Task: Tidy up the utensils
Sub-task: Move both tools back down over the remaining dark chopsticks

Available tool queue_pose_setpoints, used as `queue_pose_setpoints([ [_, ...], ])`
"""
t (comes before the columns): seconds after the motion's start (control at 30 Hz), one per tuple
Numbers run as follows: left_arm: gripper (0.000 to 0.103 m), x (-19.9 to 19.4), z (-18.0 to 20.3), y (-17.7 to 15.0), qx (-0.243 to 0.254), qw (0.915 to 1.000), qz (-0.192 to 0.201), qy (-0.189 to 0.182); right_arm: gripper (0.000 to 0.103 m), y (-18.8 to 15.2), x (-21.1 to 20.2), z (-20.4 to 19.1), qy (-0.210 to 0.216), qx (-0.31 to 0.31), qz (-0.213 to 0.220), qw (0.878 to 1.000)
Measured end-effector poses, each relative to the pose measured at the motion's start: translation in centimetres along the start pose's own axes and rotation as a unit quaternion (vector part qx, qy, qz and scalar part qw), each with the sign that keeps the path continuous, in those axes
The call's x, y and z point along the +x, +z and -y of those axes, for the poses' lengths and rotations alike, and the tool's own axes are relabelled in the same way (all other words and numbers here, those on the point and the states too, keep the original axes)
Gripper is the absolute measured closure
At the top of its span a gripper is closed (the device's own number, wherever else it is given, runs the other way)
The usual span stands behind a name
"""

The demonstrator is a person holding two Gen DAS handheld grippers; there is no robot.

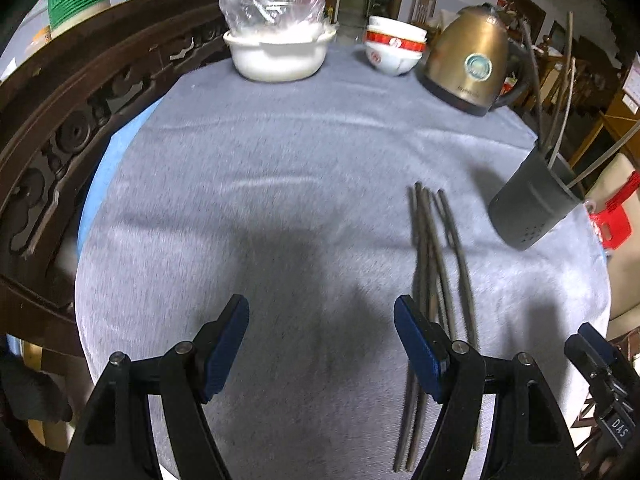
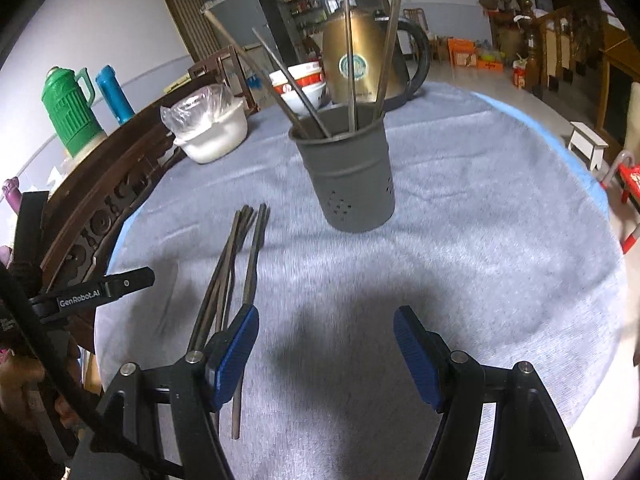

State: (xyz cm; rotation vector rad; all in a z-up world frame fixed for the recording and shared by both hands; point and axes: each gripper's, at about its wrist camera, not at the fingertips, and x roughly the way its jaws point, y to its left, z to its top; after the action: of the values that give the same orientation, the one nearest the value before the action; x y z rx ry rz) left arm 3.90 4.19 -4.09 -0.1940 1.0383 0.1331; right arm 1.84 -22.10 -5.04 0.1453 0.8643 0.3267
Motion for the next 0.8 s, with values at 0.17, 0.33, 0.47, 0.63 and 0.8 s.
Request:
queue_pose_setpoints([
  [0.17, 0.028, 0.4, -0.1, -0.3, 0.002, 1.0, -0.008, 0.005, 0.03, -0.1, 0.4, -0.3, 0.001, -0.003, -0.008, 1.0],
  [0.33, 0.028, 0.7, 0.2, -0.6, 0.009, 0.9998, -0.014, 0.009, 0.03, -0.2, 0.9, -0.3, 0.0, -0.003, -0.018, 1.0],
  [0.47, 0.027, 0.9, 0.3, -0.6, 0.013, 0.9997, -0.018, 0.01, 0.03, -0.2, 1.1, -0.2, -0.003, -0.001, -0.022, 1.0],
  [0.63, 0.027, 1.1, 0.4, -0.6, 0.015, 0.9996, -0.021, 0.012, 0.03, -0.1, 1.3, -0.3, -0.004, -0.003, -0.026, 1.0],
  [0.8, 0.028, 1.2, 0.3, -0.6, 0.015, 0.9995, -0.022, 0.015, 0.03, 0.0, 1.6, -0.6, -0.004, -0.008, -0.029, 1.0],
])
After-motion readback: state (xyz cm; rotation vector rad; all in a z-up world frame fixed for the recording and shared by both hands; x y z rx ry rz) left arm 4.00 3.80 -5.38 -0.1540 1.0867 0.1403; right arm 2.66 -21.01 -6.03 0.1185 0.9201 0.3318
